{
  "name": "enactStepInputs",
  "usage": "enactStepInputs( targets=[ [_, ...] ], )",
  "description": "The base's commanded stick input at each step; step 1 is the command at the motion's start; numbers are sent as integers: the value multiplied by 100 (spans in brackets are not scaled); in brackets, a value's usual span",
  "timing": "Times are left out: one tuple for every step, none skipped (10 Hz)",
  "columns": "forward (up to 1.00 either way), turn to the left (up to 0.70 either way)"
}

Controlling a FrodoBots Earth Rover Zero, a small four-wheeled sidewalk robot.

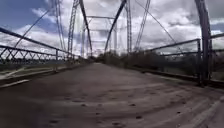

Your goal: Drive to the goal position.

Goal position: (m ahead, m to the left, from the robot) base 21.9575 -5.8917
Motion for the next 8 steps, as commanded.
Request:
enactStepInputs(
  targets=[
    [100, -10],
    [100, -10],
    [100, -10],
    [100, -10],
    [100, -9],
    [100, -8],
    [100, -7],
    [100, -6]
  ],
)
